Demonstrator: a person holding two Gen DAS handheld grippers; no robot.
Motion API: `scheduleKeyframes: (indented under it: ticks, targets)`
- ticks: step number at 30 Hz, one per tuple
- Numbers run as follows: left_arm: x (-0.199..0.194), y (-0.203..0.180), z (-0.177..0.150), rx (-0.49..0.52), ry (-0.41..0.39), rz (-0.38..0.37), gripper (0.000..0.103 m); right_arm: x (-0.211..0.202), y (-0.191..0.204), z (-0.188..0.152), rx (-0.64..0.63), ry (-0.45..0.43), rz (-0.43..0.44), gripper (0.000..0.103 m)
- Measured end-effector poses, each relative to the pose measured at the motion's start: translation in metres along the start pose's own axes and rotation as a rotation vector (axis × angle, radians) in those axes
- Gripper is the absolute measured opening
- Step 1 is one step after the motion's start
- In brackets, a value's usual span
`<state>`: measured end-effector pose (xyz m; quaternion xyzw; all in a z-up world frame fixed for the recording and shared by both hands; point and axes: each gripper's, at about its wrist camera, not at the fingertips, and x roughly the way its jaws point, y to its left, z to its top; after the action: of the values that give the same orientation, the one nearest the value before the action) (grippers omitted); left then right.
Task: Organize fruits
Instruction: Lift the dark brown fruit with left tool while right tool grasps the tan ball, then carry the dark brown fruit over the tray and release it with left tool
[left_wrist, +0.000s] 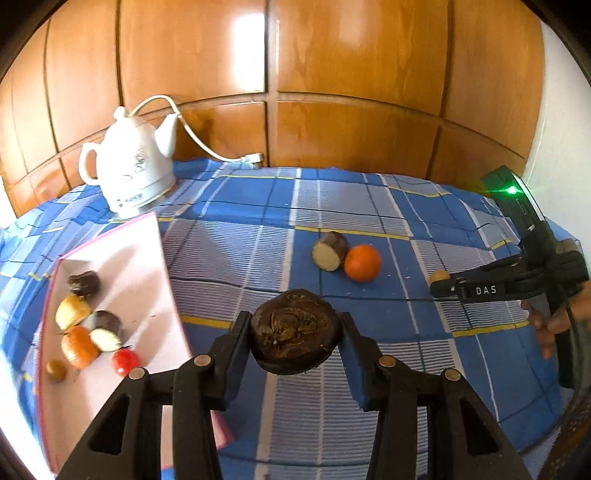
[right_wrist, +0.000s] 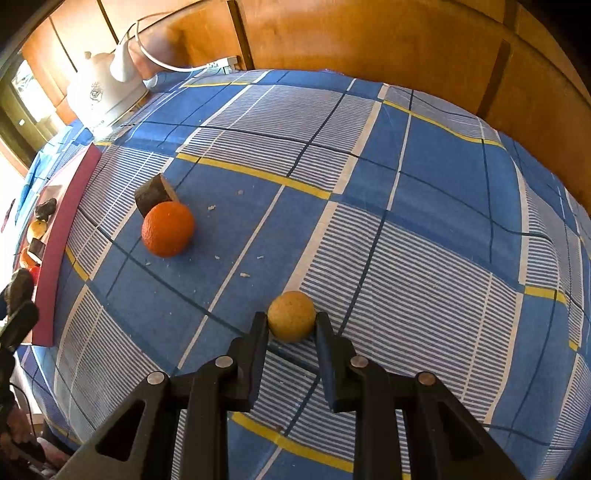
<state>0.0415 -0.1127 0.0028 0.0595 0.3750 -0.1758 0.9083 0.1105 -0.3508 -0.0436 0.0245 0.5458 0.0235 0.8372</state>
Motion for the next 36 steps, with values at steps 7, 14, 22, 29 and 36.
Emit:
scheduleKeyframes:
  ticks: [7,14,22,29,36]
  targets:
    - [-0.016,0.018,-0.005,-0.025,-0.012,0.044,0.046,0.0,0.003,-0.001,-0.014,-0.003,-0.019,0.026]
    - [-0.027,0.034,-0.007,-0.051,-0.027,0.081,0.047,0.002,0.008,-0.002,-0.024,-0.003,-0.032,0.026]
    - [-0.029,0.05,-0.013,-0.08,-0.018,0.112,0.047,0.003,0.008,-0.001,-0.026,-0.002,-0.034,0.026]
    - [-0.027,0.06,-0.017,-0.1,-0.008,0.132,0.047,0.003,0.009,-0.002,-0.025,-0.002,-0.035,0.026]
    - [-0.027,0.077,-0.022,-0.128,0.007,0.161,0.047,0.003,0.008,-0.002,-0.027,-0.001,-0.038,0.026]
